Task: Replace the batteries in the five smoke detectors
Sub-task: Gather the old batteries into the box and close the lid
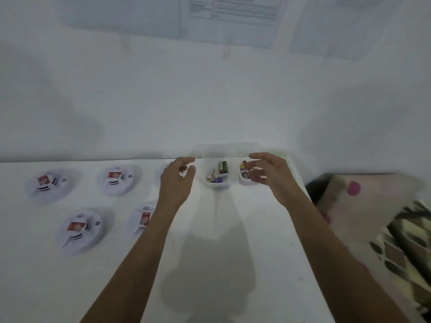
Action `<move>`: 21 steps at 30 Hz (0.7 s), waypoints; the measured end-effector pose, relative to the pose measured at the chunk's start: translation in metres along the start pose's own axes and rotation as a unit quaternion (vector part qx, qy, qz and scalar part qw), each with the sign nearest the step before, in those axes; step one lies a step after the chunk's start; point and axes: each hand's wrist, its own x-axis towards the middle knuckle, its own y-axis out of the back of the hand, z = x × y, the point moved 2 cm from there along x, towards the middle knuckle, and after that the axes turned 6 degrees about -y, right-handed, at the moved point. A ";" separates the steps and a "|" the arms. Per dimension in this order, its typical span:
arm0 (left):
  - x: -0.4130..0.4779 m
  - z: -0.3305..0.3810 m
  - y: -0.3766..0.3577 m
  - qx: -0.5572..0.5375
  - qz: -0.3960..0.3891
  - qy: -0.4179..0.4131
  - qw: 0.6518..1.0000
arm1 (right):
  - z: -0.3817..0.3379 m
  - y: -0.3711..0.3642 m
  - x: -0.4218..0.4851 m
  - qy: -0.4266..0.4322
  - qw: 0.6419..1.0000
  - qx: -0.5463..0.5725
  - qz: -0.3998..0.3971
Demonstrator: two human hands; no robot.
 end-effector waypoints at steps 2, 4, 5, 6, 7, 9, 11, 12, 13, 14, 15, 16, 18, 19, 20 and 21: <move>0.004 -0.002 -0.025 0.008 -0.023 0.003 1.000 | 0.004 0.033 0.009 -0.001 1.000 -0.008 0.028; 0.009 -0.006 -0.045 0.031 -0.038 0.005 0.999 | 0.010 0.062 0.019 -0.004 0.999 -0.017 0.048; 0.011 -0.007 -0.054 0.047 -0.044 0.007 0.998 | 0.013 0.075 0.025 -0.005 0.998 -0.019 0.059; 0.012 -0.009 -0.061 0.064 -0.048 0.007 0.997 | 0.017 0.087 0.031 -0.006 0.997 -0.020 0.070; 0.014 -0.010 -0.068 0.083 -0.051 0.005 0.995 | 0.021 0.097 0.037 -0.007 0.996 -0.024 0.084; 0.018 -0.014 -0.078 0.116 -0.054 0.004 0.992 | 0.029 0.117 0.051 -0.008 0.993 -0.039 0.112; 0.020 -0.018 -0.086 0.134 -0.053 0.011 0.989 | 0.040 0.133 0.066 -0.009 0.988 -0.065 0.136; 0.021 -0.020 -0.089 0.140 -0.056 0.019 0.988 | 0.046 0.140 0.074 -0.010 0.985 -0.084 0.147; 0.020 -0.022 -0.092 0.145 -0.060 0.028 0.987 | 0.053 0.147 0.082 -0.011 0.981 -0.109 0.159; 0.020 -0.023 -0.095 0.147 -0.062 0.034 0.987 | 0.059 0.153 0.089 -0.010 0.975 -0.142 0.173; 0.020 -0.024 -0.097 0.149 -0.060 0.039 0.986 | 0.066 0.158 0.096 -0.011 0.966 -0.179 0.186; 0.020 -0.024 -0.097 0.153 -0.054 0.044 0.986 | 0.071 0.163 0.102 -0.019 0.957 -0.211 0.197; 0.021 -0.024 -0.098 0.160 -0.044 0.053 0.985 | 0.079 0.167 0.112 -0.045 0.944 -0.261 0.196; 0.021 -0.025 -0.098 0.166 -0.041 0.055 0.984 | 0.081 0.167 0.114 -0.055 0.938 -0.288 0.185; 0.021 -0.025 -0.098 0.173 -0.037 0.054 0.983 | 0.083 0.167 0.117 -0.062 0.933 -0.308 0.175; 0.022 -0.026 -0.098 0.177 -0.034 0.052 0.982 | 0.084 0.167 0.120 -0.070 0.931 -0.317 0.170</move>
